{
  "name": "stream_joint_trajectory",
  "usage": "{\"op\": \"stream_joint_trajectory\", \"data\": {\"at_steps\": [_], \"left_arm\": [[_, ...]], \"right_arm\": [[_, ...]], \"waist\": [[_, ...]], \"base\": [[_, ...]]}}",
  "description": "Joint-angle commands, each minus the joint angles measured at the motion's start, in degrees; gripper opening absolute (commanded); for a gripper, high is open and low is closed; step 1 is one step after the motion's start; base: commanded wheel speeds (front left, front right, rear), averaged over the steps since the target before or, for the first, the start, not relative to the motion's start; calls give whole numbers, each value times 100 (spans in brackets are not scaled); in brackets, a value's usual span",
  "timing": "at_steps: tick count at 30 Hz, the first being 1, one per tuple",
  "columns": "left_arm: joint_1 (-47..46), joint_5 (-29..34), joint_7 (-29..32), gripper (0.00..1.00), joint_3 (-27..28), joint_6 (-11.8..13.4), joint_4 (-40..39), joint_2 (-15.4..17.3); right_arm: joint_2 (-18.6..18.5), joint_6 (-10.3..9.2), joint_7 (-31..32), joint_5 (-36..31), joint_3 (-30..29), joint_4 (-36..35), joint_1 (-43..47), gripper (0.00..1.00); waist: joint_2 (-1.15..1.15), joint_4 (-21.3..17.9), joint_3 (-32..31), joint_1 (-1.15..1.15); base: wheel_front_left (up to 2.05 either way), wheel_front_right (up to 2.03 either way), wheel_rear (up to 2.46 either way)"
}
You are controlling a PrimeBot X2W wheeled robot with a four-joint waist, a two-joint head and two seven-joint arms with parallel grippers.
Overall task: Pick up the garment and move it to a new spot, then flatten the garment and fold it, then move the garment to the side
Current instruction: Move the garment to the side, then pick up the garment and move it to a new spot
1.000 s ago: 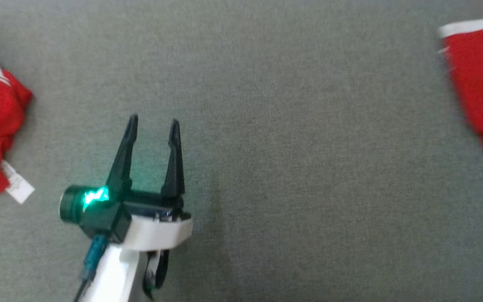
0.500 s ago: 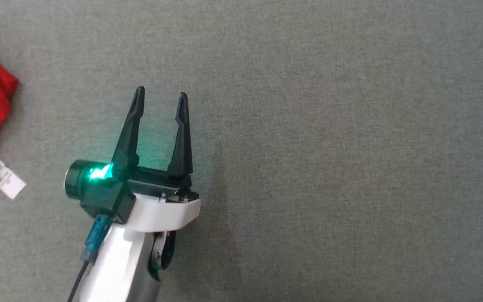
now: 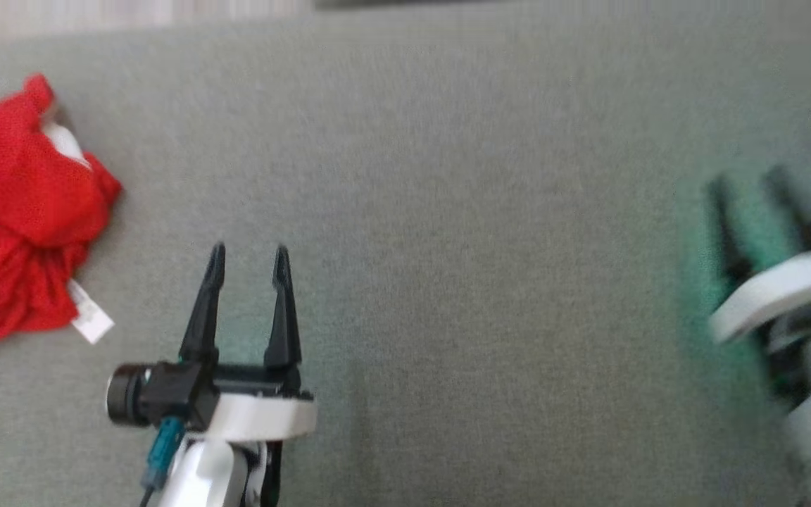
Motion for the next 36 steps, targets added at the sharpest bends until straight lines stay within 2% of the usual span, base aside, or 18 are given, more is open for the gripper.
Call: {"op": "stream_joint_trajectory", "data": {"at_steps": [1,5,7,11,21,36], "left_arm": [[38,-54,-29,100,222,38,-126,8],[361,-97,-29,100,336,69,69,8],[537,-80,-29,100,396,79,206,8],[677,13,-29,100,465,70,342,8],[959,147,-29,100,681,60,635,8],[890,509,-29,100,685,24,914,8]], "right_arm": [[-20,39,-162,81,205,-81,100,100],[323,39,-755,380,915,267,475,100],[470,39,-991,497,1055,412,667,100],[723,39,-1173,601,965,480,982,100],[1094,39,-1185,79,437,-224,1772,100],[1315,39,-1186,-336,139,-395,2065,100]], "waist": [[0,79,-538,2],[0,142,-1166,2],[0,163,-1453,2],[0,222,-1768,2],[0,236,-2118,2],[0,251,-2203,2]], "base": [[0,0,0],[0,0,0],[0,0,0],[0,0,0],[0,0,0],[0,0,0]]}}
